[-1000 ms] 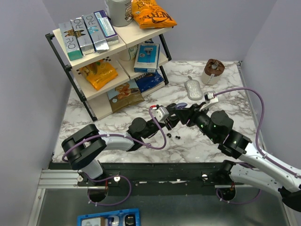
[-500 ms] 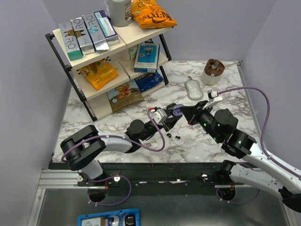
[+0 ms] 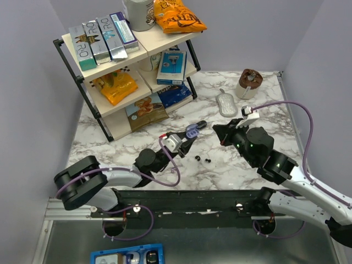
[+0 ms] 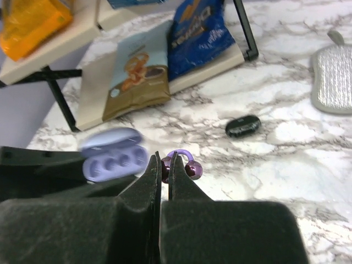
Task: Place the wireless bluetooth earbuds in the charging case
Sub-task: Place the earbud at the center of the board.
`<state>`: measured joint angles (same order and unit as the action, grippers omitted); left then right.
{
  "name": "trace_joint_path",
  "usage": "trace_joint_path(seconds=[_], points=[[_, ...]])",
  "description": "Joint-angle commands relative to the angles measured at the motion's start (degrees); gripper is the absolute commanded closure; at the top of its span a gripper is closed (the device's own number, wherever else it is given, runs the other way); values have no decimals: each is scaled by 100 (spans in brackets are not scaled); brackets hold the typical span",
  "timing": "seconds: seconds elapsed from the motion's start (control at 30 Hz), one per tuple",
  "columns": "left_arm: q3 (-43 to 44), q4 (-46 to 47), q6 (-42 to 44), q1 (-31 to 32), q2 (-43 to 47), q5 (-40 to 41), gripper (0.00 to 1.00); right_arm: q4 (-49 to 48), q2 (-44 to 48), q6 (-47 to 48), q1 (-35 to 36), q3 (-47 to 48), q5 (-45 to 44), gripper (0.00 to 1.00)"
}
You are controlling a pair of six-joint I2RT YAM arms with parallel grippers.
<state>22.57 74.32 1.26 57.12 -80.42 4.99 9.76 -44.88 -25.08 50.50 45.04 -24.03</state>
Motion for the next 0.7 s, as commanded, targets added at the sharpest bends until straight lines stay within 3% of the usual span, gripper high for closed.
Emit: trace_joint_path(seconds=[0.0,0.23,0.4,0.67], points=[[-858,2175,481,1,1104,1370,100,255,-555,-260,-154,-363,-51,99],[-1456,514,727,141,2873,1723,100,-18,-2198,-857,-181,-101,390,99],[-1633,303,1042,352,3444,1891,100,-9,-3166,-1534,-225,189,452,99],[-1800,372,1070,703,3525,1988,100,-211,-4203,-1474,-225,348,452,99]])
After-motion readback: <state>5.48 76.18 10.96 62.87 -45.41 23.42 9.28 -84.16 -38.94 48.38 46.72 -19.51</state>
